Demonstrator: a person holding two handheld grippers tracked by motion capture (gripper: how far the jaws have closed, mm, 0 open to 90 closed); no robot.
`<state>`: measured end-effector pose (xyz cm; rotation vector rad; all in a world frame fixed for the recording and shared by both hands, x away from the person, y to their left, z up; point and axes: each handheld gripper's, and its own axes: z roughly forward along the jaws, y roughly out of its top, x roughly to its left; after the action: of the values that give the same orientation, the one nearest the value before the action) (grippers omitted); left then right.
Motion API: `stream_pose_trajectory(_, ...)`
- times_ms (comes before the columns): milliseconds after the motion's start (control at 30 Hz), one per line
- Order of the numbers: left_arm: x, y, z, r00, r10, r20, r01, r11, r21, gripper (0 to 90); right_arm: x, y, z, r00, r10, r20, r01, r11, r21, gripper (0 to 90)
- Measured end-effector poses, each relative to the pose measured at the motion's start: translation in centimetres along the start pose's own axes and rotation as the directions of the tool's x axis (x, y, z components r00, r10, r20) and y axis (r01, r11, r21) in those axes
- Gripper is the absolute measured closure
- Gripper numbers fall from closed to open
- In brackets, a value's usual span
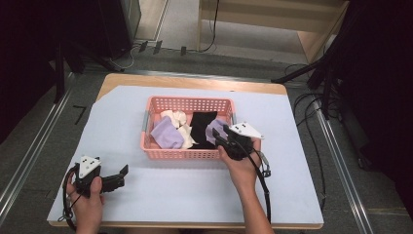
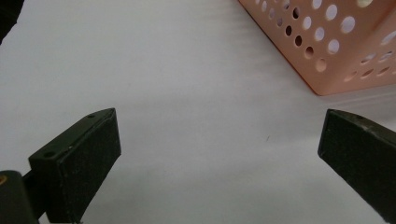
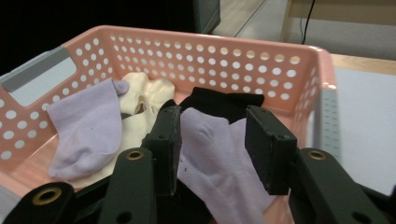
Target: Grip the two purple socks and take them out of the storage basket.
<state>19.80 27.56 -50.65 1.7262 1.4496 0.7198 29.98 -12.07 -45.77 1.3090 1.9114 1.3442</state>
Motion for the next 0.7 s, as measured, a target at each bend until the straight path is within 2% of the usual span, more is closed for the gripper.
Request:
stream_pose_trajectory(133,0.0,0.0,0.0,1.0,0.002,0.003,-0.002,1.0,0.004,0.1,0.4,0.1,0.9,1.0,-0.006,0.005,0.006,1.0,0.027,56.3)
stream_pose_trajectory(600,0.0,0.0,0.0,1.0,0.002,-0.003,-0.002,1.0,0.003,0.1,0.8,0.4,3.4,0.9985,0.045,0.032,-0.047,0.996,0.074,56.9)
stream_pose_trajectory(700,0.1,0.0,0.0,1.0,0.002,0.0,-0.002,1.0,0.002,0.1,1.2,0.6,4.2,0.9981,0.038,0.049,-0.043,0.993,0.11,57.0)
